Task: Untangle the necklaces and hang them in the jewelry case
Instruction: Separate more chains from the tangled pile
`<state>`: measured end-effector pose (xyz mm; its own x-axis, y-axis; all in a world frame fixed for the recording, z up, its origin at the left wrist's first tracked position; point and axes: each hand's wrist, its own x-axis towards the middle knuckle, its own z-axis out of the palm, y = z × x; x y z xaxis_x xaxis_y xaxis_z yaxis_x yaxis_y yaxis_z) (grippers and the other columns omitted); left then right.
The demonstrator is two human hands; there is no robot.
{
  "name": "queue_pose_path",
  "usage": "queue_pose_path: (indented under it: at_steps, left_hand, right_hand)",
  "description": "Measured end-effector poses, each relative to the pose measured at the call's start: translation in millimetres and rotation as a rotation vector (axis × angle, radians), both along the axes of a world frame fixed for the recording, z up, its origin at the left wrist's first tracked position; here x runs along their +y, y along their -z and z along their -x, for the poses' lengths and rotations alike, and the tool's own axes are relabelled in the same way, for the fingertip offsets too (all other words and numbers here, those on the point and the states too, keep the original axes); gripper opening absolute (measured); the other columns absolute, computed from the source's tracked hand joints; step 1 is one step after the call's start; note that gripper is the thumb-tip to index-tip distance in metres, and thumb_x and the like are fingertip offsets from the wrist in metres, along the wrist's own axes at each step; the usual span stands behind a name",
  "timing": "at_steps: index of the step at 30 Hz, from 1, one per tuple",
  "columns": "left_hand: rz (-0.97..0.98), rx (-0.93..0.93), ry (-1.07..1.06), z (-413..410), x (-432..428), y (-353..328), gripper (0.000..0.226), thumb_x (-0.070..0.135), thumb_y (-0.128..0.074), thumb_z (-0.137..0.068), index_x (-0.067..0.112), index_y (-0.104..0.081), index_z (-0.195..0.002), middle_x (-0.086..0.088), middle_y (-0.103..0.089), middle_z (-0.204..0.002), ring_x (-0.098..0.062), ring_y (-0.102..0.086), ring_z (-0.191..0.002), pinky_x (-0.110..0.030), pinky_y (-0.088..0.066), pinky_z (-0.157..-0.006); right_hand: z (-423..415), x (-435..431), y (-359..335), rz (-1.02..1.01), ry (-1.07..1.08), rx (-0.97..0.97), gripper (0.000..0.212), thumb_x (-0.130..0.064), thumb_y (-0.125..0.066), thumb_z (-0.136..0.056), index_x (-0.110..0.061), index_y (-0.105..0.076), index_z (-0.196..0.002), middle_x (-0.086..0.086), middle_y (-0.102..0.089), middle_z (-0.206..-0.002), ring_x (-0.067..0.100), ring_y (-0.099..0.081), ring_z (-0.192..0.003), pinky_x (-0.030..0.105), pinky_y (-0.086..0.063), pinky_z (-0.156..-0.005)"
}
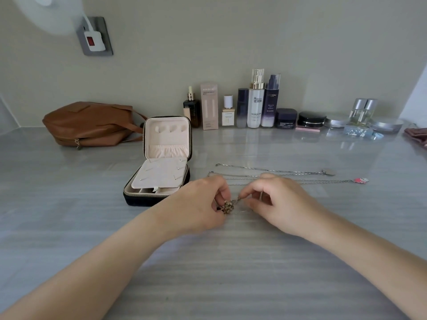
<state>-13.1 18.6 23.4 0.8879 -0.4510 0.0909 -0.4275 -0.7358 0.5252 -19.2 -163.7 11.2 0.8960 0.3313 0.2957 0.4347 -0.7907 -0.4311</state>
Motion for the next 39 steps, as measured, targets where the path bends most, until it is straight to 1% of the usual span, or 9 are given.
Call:
queue_pose_path:
  at_steps: [4, 8, 11, 14, 18, 23, 28, 34, 39]
  left_hand:
    - [-0.031, 0.031, 0.005, 3, 3, -5, 0.028, 0.013, -0.061, -0.073, 0.028, -0.047, -0.091, 0.016, -0.052, -0.081, 0.0, -0.052, -0.07, -0.009, -0.041, -0.062]
    - [-0.069, 0.112, 0.002, 2, 6, -9, 0.035, 0.016, -0.065, -0.072, 0.03, -0.045, -0.097, 0.018, -0.049, -0.087, -0.002, -0.052, -0.072, -0.022, -0.047, -0.073]
    - [-0.095, 0.083, -0.007, 4, 5, -7, 0.033, 0.031, -0.069, -0.072, 0.034, -0.047, -0.097, 0.019, -0.051, -0.087, 0.006, -0.05, -0.067, -0.005, -0.038, -0.058]
    - [-0.084, 0.004, -0.02, 4, 2, -4, 0.014, 0.032, -0.066, -0.075, 0.032, -0.055, -0.084, 0.016, -0.054, -0.078, 0.016, -0.048, -0.059, 0.0, -0.035, -0.052]
    - [-0.108, -0.012, -0.036, 3, 4, -6, 0.009, 0.02, -0.061, -0.076, 0.029, -0.06, -0.076, 0.014, -0.056, -0.073, 0.004, -0.05, -0.059, -0.002, -0.037, -0.053]
    - [-0.169, 0.007, -0.075, 3, 8, -9, 0.004, 0.02, -0.059, -0.077, 0.023, -0.061, -0.079, 0.014, -0.051, -0.071, 0.001, -0.048, -0.063, -0.01, -0.038, -0.055]
    - [-0.23, 0.008, -0.11, 3, 12, -12, 0.003, 0.022, -0.059, -0.077, 0.022, -0.057, -0.08, 0.013, -0.048, -0.074, 0.0, -0.044, -0.065, -0.015, -0.035, -0.055]
    - [0.029, 0.041, -0.11, 4, 1, -7, 0.016, 0.035, -0.068, -0.074, 0.032, -0.061, -0.088, 0.014, -0.058, -0.088, 0.005, -0.049, -0.056, -0.006, -0.034, -0.044]
    - [0.125, 0.006, -0.075, 5, -12, 5, 0.021, 0.037, -0.065, -0.078, 0.033, -0.065, -0.098, 0.014, -0.061, -0.088, -0.001, -0.054, -0.069, -0.014, -0.041, -0.058]
  right_hand:
    - [1, 10, 4, 0.087, -0.086, 0.016, 0.031, -0.038, -0.056, -0.086, -0.038, -0.06, -0.117, -0.015, -0.041, -0.087, 0.003, -0.043, -0.077, 0.026, -0.041, -0.076]
    - [3, 11, 3, 0.049, -0.091, 0.003, 0.015, -0.037, -0.06, -0.083, -0.036, -0.066, -0.097, -0.012, -0.046, -0.087, 0.001, -0.043, -0.067, 0.028, -0.041, -0.069]
    - [3, 9, 5, 0.032, -0.086, -0.018, 0.003, -0.031, -0.061, -0.083, -0.03, -0.064, -0.084, -0.011, -0.048, -0.083, -0.002, -0.042, -0.064, 0.024, -0.034, -0.064]
    - [3, 6, 4, 0.024, -0.058, -0.038, 0.006, -0.026, -0.058, -0.085, -0.028, -0.059, -0.08, -0.014, -0.047, -0.081, -0.003, -0.043, -0.065, 0.022, -0.034, -0.065]
    - [0, 3, 2, 0.008, -0.008, -0.055, 0.014, -0.024, -0.056, -0.086, -0.033, -0.052, -0.076, -0.018, -0.047, -0.079, -0.005, -0.044, -0.068, 0.019, -0.034, -0.065]
    - [0, -1, -3, -0.088, 0.07, -0.063, 0.009, -0.025, -0.057, -0.086, -0.025, -0.059, -0.078, -0.015, -0.052, -0.072, -0.009, -0.048, -0.063, 0.005, -0.034, -0.058]
    - [1, -2, -10, -0.291, 0.097, 0.032, 0.018, -0.026, -0.055, -0.086, -0.028, -0.056, -0.068, -0.007, -0.061, -0.066, 0.007, -0.051, -0.058, 0.021, -0.041, -0.06]
    - [5, 1, -22, -0.487, 0.053, 0.115, 0.02, -0.018, -0.054, -0.089, -0.021, -0.058, -0.069, -0.006, -0.057, -0.06, -0.001, -0.05, -0.052, 0.006, -0.036, -0.05]
    - [7, 3, -24, -0.59, 0.025, 0.185, 0.019, -0.015, -0.052, -0.09, -0.018, -0.06, -0.073, -0.015, -0.061, -0.052, -0.005, -0.05, -0.044, 0.003, -0.034, -0.046]
